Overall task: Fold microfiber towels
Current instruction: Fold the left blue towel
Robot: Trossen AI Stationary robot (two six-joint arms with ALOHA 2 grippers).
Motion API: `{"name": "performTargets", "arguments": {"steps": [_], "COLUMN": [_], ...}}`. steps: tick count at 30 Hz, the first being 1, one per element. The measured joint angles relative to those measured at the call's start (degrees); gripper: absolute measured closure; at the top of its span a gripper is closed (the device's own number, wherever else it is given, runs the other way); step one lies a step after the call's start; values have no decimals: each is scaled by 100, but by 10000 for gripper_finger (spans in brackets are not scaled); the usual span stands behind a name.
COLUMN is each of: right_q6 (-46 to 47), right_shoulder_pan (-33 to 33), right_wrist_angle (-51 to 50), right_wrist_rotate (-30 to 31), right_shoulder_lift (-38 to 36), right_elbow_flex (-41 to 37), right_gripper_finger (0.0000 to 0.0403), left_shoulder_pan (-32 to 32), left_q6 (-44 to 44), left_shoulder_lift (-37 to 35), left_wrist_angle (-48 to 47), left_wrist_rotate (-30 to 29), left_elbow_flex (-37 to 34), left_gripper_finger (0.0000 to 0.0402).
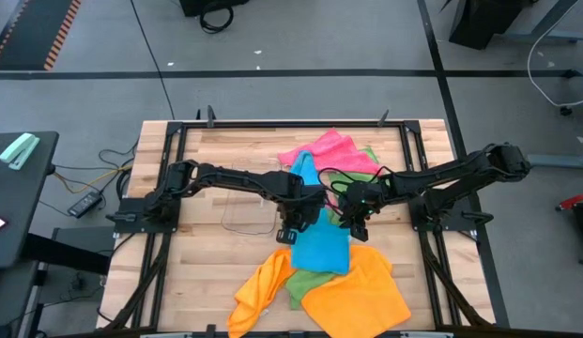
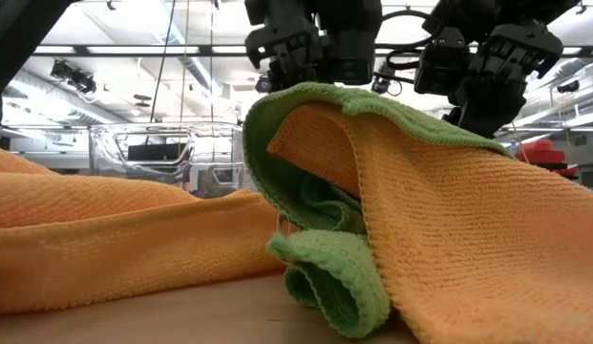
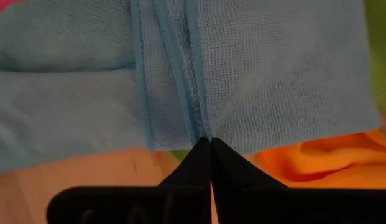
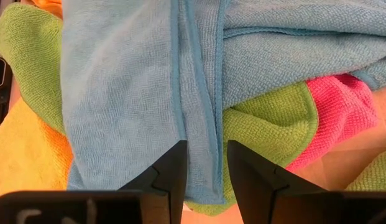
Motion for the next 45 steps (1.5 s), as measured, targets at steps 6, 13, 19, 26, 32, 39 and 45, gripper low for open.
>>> {"name": "performTargets", "arguments": {"steps": [6, 13, 19, 26, 32, 39, 45], "right_q6": [28, 43, 381, 1039, 1746, 2330, 2657], "right_shoulder_pan": [0, -2, 0, 63, 127, 154, 433], "right_wrist_angle": [-2, -19, -282, -356, -574, -476, -291], "right_wrist_rotate": [0, -295, -764, -946, -944, -660, -79], "right_shoulder_lift": [0, 0, 0, 0, 2, 148, 164], "right_elbow_flex": [0, 1, 2, 2, 2, 4, 4], "right_gripper_finger": [280, 280, 280, 279, 256, 235, 240], "left_shoulder_pan": [-1, 8, -24, -22, -13, -17, -17], "left_q6": [418, 533, 522, 95, -55, -122, -424], "left_shoulder_lift": [0, -7, -7, -7, -7, -46, -52], "left_wrist_angle": [73, 151, 169, 225, 130, -269, -429], "left_wrist_rotate": [-477, -669, -702, -793, -791, -769, -760], "left_elbow_flex": [-2, -94, -308, -343, -343, -165, 184], "left_gripper_finger": [388, 396, 377, 357, 324, 303, 304]}}
